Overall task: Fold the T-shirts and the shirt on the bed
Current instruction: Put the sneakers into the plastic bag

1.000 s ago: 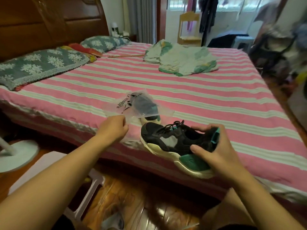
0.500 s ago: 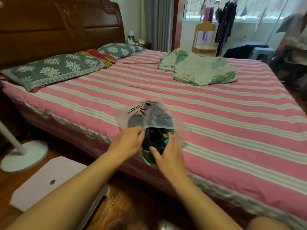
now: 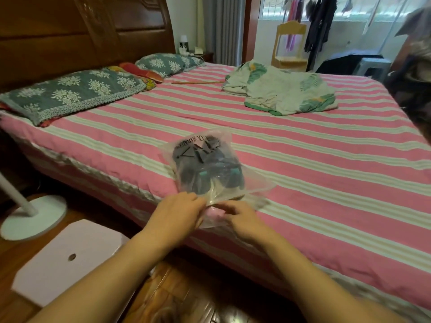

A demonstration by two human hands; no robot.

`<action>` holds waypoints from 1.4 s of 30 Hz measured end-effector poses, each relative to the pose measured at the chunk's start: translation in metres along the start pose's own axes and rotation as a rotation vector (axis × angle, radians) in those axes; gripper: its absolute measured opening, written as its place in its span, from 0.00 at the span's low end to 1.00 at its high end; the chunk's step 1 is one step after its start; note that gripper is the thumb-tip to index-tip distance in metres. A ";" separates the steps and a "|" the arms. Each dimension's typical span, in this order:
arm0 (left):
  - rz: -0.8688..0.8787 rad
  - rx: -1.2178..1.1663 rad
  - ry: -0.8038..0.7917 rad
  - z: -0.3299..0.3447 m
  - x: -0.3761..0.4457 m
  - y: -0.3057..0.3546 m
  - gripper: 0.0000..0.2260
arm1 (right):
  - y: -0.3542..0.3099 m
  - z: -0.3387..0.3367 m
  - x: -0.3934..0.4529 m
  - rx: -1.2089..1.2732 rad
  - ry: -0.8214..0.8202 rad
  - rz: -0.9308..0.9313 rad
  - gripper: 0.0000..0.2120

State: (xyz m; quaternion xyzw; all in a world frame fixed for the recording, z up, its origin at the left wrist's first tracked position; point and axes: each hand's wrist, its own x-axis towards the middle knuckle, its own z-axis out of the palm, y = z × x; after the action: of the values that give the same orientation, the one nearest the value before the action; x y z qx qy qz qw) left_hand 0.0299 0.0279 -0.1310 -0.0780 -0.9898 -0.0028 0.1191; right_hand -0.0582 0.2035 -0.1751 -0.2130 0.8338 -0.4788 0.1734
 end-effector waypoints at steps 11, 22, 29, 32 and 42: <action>-0.397 -0.606 0.071 0.026 -0.012 0.089 0.02 | 0.024 -0.096 0.035 0.325 0.329 0.337 0.07; -1.263 -2.153 0.099 0.047 0.072 0.185 0.12 | 0.025 -0.104 -0.022 0.621 -0.109 0.582 0.11; -1.295 -1.959 0.141 0.042 0.073 0.178 0.16 | 0.010 -0.092 -0.030 0.656 -0.078 0.692 0.13; -1.329 -1.860 0.175 0.050 0.075 0.177 0.13 | 0.000 -0.082 -0.034 0.499 -0.038 0.638 0.16; -1.208 -1.962 0.054 0.043 0.065 0.167 0.11 | 0.002 -0.085 -0.047 0.605 -0.029 0.541 0.13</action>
State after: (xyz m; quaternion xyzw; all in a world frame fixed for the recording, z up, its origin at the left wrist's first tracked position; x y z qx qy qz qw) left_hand -0.0172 0.2038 -0.1594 0.3499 -0.4347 -0.8298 0.0075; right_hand -0.0605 0.2909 -0.1320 0.0681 0.6787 -0.6365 0.3600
